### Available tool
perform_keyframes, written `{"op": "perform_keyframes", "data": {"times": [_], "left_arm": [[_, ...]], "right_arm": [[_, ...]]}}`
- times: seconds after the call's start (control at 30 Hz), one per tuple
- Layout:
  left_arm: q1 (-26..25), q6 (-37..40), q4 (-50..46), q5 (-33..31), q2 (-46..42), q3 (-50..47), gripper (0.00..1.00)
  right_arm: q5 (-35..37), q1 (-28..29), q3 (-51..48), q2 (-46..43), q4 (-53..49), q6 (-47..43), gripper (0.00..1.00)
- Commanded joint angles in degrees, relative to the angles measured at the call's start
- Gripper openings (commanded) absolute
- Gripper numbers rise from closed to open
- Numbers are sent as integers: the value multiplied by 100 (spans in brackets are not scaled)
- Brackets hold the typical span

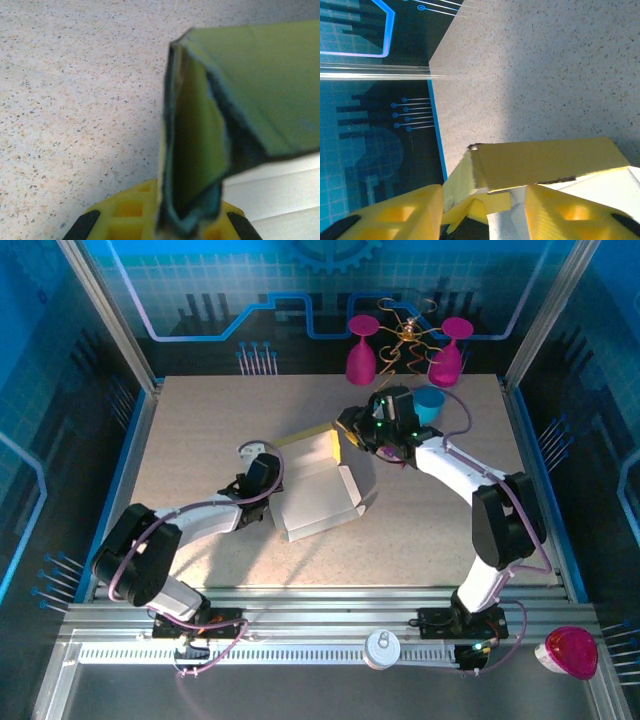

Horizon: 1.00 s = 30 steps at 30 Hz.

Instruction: Fold the paper box

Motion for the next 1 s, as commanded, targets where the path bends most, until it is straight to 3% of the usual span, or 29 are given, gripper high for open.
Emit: {"op": "perform_keyframes", "data": {"times": [0.0, 0.33, 0.77, 0.97], "left_arm": [[-87, 186, 156, -380, 126, 254, 0], [-132, 279, 166, -419, 339, 443, 0], [-137, 110, 220, -402, 597, 614, 0], [-139, -299, 205, -339, 554, 538, 0]], "right_arm": [[27, -33, 462, 113, -419, -326, 52], [-529, -123, 818, 749, -866, -911, 50], [-530, -134, 672, 951, -884, -1043, 32], [-503, -134, 278, 768, -757, -1060, 29]]}}
